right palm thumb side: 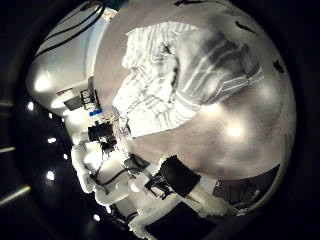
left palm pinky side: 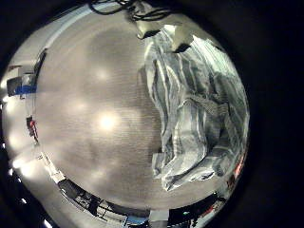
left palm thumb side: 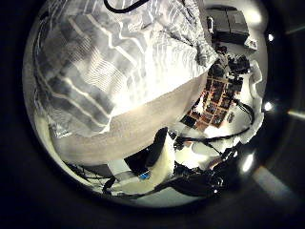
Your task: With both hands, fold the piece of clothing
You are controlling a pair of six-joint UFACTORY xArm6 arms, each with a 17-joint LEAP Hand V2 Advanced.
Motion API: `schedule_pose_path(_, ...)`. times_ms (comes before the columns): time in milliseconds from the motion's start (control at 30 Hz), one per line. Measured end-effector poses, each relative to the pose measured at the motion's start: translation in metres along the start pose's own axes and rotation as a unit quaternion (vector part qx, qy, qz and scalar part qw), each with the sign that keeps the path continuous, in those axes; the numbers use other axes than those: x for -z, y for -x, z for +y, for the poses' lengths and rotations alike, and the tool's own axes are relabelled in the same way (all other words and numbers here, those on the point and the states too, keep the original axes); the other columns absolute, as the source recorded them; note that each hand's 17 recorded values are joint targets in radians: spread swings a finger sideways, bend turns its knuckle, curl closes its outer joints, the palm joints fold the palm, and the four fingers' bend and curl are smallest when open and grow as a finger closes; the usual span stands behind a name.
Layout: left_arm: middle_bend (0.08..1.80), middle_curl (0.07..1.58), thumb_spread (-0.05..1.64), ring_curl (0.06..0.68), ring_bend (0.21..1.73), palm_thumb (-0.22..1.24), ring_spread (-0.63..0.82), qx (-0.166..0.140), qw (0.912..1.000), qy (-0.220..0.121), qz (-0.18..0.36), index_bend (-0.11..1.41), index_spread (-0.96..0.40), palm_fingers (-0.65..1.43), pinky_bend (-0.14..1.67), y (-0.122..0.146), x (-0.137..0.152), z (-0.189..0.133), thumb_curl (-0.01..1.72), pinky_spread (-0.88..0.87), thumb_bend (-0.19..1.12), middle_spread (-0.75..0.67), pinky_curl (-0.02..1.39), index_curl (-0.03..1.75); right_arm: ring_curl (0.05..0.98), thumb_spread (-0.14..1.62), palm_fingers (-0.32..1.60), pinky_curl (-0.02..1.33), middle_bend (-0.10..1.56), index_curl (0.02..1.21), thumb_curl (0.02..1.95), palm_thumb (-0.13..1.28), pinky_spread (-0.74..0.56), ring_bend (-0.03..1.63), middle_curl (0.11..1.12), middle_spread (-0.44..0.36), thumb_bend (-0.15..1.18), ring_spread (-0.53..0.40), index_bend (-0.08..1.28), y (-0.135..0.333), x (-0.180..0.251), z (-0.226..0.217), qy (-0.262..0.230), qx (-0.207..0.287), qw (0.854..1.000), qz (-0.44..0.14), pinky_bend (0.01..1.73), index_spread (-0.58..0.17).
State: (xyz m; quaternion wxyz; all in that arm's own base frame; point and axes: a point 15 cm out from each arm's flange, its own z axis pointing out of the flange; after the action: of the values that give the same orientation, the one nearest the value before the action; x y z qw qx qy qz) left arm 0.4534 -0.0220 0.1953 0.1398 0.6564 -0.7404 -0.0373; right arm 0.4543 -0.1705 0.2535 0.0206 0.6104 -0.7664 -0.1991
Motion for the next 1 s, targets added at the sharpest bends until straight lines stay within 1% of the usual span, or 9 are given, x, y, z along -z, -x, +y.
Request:
schedule_pose_path(100,0.17,0.26,1.17,0.220,0.55,0.12,0.52,0.000,1.0000,0.003,-0.001,0.18,-0.01,0.00,0.31,-0.003,-0.004,-0.003,0.27,0.54,-0.02,0.33,0.31,0.36,0.265,1.08,-0.01,0.44,0.39,0.42,0.43,0.49,0.42,0.71,0.33,0.030,-0.03,0.163,0.16,-0.008,-0.014,-0.007,0.012,0.001,1.000,0.015,0.71,-0.301)
schedule_pose_path(233,0.17,0.26,1.17,0.220,0.55,0.12,0.52,-0.002,1.0000,0.003,-0.001,0.18,-0.01,0.00,0.31,-0.006,-0.007,-0.005,0.27,0.54,-0.02,0.33,0.31,0.36,0.252,1.07,0.00,0.40,0.36,0.39,0.41,0.50,0.41,0.67,0.33,0.033,-0.03,0.169,0.17,-0.012,-0.022,-0.015,0.013,0.005,1.000,0.022,0.66,-0.296)
schedule_pose_path(467,0.17,0.26,1.17,0.220,0.55,0.12,0.52,-0.006,1.0000,0.001,-0.002,0.18,-0.01,0.00,0.31,-0.011,-0.005,-0.007,0.27,0.54,-0.02,0.33,0.31,0.36,0.237,1.05,0.03,0.36,0.31,0.36,0.40,0.52,0.39,0.62,0.33,0.026,-0.03,0.173,0.16,-0.009,-0.019,-0.035,-0.022,0.021,0.999,0.031,0.61,-0.291)
schedule_pose_path(600,0.17,0.26,1.17,0.220,0.55,0.12,0.52,-0.005,1.0000,0.001,-0.002,0.18,-0.01,0.00,0.31,-0.010,-0.005,-0.007,0.27,0.54,-0.02,0.33,0.31,0.36,0.234,1.04,0.05,0.35,0.28,0.34,0.39,0.53,0.39,0.61,0.32,0.023,-0.03,0.165,0.16,0.000,-0.020,-0.039,-0.025,0.031,0.999,0.033,0.60,-0.289)
schedule_pose_path(700,0.17,0.26,1.17,0.220,0.55,0.12,0.52,-0.004,1.0000,0.004,-0.001,0.18,-0.01,0.00,0.31,-0.010,-0.008,-0.008,0.27,0.54,-0.02,0.33,0.31,0.36,0.240,1.03,0.12,0.34,0.27,0.32,0.39,0.54,0.38,0.65,0.33,0.017,-0.02,0.135,0.15,0.008,-0.024,-0.041,-0.021,0.040,0.998,0.034,0.62,-0.278)
schedule_pose_path(767,0.17,0.26,1.17,0.220,0.55,0.12,0.52,-0.004,1.0000,0.006,-0.001,0.18,-0.01,0.00,0.31,-0.010,-0.010,-0.008,0.27,0.54,-0.02,0.33,0.31,0.36,0.246,1.03,0.16,0.34,0.28,0.31,0.39,0.55,0.38,0.67,0.33,0.008,-0.02,0.110,0.14,0.011,-0.036,-0.044,-0.008,0.045,0.998,0.034,0.63,-0.273)
schedule_pose_path(867,0.17,0.26,1.17,0.220,0.55,0.12,0.52,-0.004,1.0000,0.006,-0.001,0.18,-0.01,0.00,0.31,-0.010,-0.010,-0.008,0.27,0.54,-0.02,0.33,0.31,0.36,0.258,1.02,0.21,0.34,0.29,0.30,0.39,0.56,0.33,0.72,0.34,-0.013,-0.03,0.051,0.14,0.020,-0.048,-0.046,0.005,0.055,0.998,0.034,0.64,-0.264)
schedule_pose_path(933,0.17,0.26,1.17,0.220,0.55,0.12,0.52,-0.003,1.0000,0.005,-0.001,0.18,-0.01,0.00,0.31,-0.009,-0.009,-0.008,0.27,0.54,-0.02,0.33,0.31,0.36,0.270,1.02,0.28,0.34,0.31,0.29,0.39,0.56,0.28,0.78,0.35,-0.026,-0.03,0.003,0.13,0.023,-0.052,-0.047,0.010,0.058,0.998,0.032,0.66,-0.259)
schedule_pose_path(1000,0.17,0.26,1.17,0.220,0.55,0.12,0.52,-0.003,1.0000,0.004,-0.001,0.18,-0.01,0.00,0.31,-0.008,-0.008,-0.008,0.27,0.54,-0.02,0.33,0.31,0.36,0.272,1.02,0.30,0.34,0.32,0.28,0.39,0.57,0.25,0.80,0.35,-0.031,-0.03,-0.025,0.14,0.026,-0.056,-0.048,0.014,0.061,0.998,0.032,0.68,-0.257)
